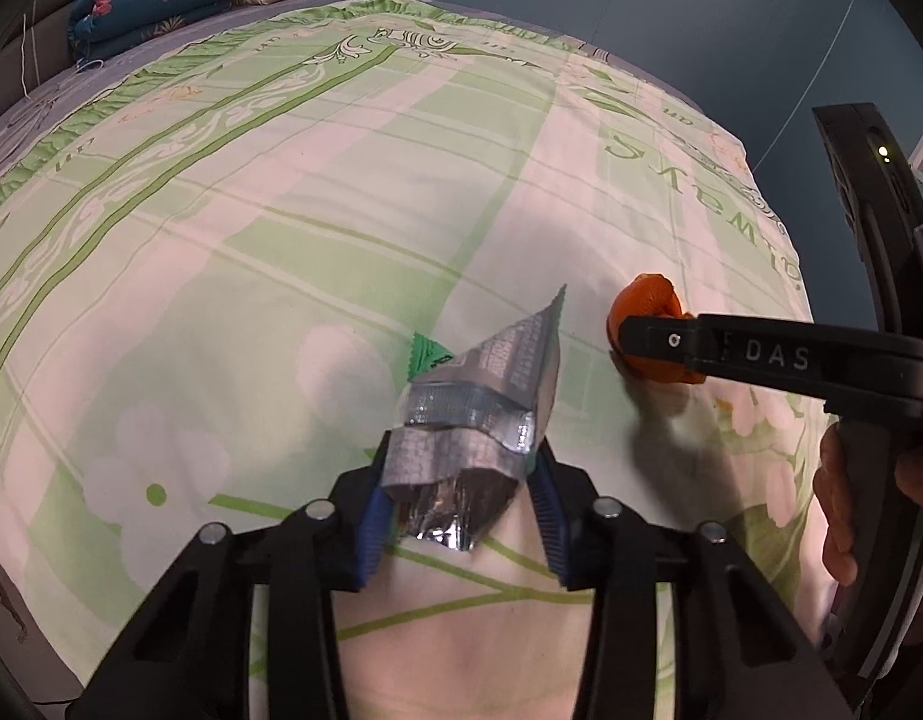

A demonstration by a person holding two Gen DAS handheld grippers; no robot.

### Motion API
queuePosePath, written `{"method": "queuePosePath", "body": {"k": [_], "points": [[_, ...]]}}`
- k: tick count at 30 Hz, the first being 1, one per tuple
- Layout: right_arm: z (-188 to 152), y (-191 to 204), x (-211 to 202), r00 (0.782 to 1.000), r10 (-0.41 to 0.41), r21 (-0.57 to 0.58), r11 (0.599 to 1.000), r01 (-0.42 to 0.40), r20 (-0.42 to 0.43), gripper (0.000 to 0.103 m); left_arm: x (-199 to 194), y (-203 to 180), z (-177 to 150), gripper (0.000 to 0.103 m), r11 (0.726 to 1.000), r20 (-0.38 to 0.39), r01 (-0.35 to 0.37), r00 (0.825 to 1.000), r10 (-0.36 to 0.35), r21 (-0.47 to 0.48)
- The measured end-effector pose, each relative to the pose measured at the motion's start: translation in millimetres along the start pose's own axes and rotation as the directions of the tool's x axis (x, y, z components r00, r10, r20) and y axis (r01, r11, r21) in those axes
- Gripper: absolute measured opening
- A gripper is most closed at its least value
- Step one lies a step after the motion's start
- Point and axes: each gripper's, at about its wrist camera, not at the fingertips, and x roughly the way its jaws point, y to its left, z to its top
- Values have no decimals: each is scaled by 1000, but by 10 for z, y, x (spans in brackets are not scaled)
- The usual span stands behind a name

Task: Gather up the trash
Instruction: 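Grasp the silver-green foil wrapper with the left tool while the right tool grasps the orange peel, then carry the foil wrapper and orange peel over the yellow bin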

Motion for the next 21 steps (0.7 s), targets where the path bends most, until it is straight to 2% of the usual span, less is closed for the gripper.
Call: {"method": "queuePosePath", "body": {"k": [2,9,21], "points": [[7,11,-21,1000,-5,-1,1000,5,9,33,7,31,3,26,1000,-3,-1,1000,1,-12],[1,21,-88,1000,-9,-4,1000,9,26,26,-6,132,10,21,998,1,23,1000,-23,-64],[-45,53,-395,996,30,-6,1000,-30,85,24,-357,173,17,19,995,68,55,996,-50,-78]]}}
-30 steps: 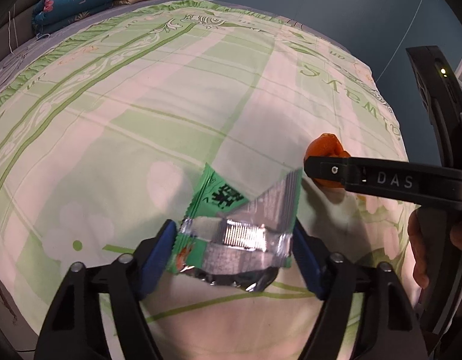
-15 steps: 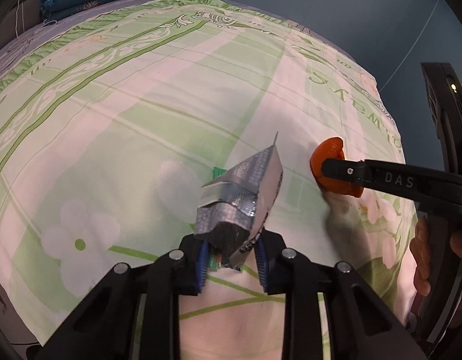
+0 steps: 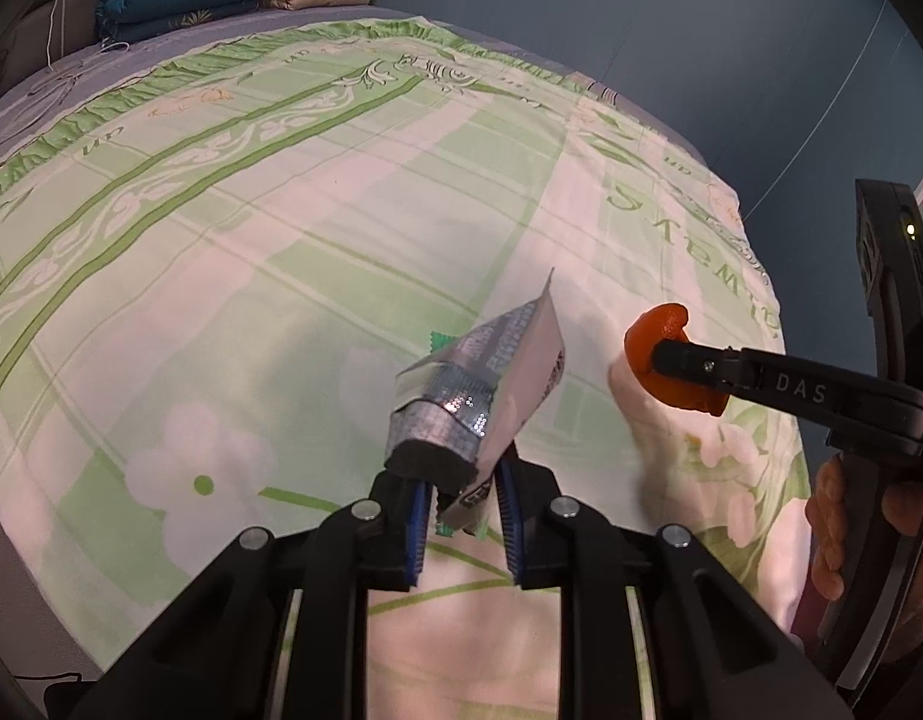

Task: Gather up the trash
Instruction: 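Carry the foil wrapper and orange peel over the yellow bin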

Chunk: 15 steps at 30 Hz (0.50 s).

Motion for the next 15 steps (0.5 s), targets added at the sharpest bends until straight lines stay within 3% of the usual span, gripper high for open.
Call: {"method": "queuePosePath", "body": {"k": [15], "points": [[-375,-49,-1068,987,98,-33,995,-95,129,24,-680,-396,-21,19,997,116,34,992,-43,72]]}}
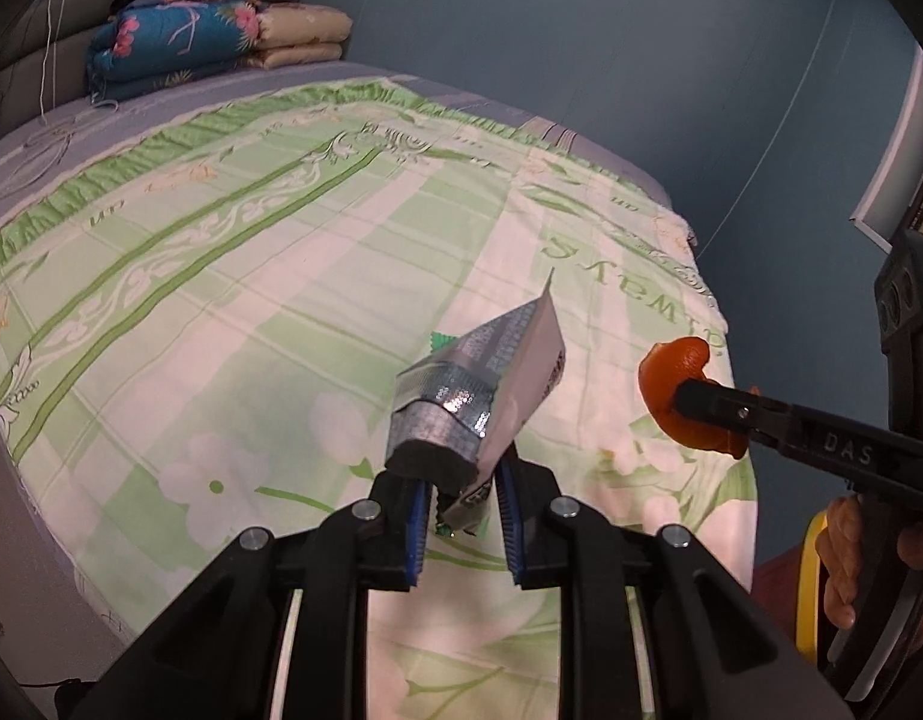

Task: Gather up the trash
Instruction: 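Carry the foil wrapper and orange peel over the yellow bin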

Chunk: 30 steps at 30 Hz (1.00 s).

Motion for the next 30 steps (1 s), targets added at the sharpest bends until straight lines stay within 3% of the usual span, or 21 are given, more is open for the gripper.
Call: {"method": "queuePosePath", "body": {"k": [15,25,30], "points": [[-521,-221,-1223,987,54,10,998,-56,154,24,-777,-722,-70,19,992,119,64,990,-76,105],[-886,-546,-1919,967,32,72,996,-52,253,24,-1242,-1384,-175,19,961,174,130,969,-175,242],[-1012,-700,-2280,945,-7,106,994,-30,327,24,-1369,-1658,-230,19,944,188,156,958,-216,291]]}}
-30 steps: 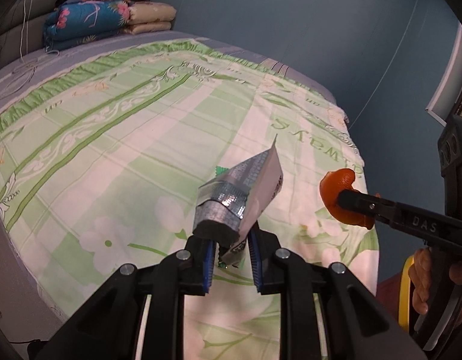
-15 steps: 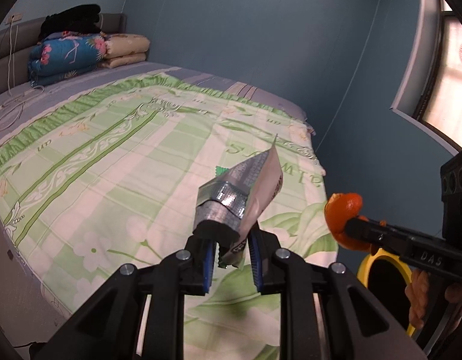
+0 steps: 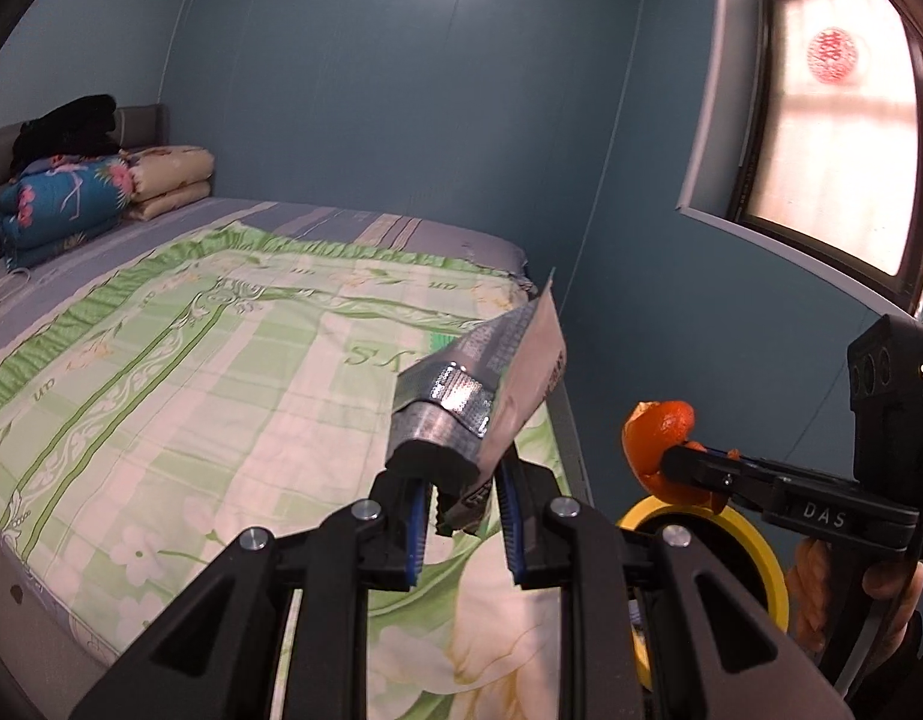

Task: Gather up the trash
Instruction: 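Carry the foil wrapper and orange peel over the yellow bin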

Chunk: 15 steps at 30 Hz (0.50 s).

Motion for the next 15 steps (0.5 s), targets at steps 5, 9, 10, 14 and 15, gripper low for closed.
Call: {"method": "queuePosePath", "body": {"k": [5,9,10,14,15], "points": [[2,-153,-333,997,-39,21,999,37,68,24,-20,-256,39,19,999,8,39,999,-39,28],[-33,-297,-537,992,-74,44,997,70,104,24,-25,-469,62,19,996,11,71,997,-72,55],[-48,-331,-588,990,-84,51,996,79,112,24,-20,-523,64,19,995,10,79,997,-80,66],[-105,-437,-737,984,-117,68,992,109,133,24,21,-722,71,19,990,4,103,995,-104,101],[-129,-453,-782,981,-133,70,990,124,140,24,40,-756,75,19,988,1,109,994,-110,106]]}}
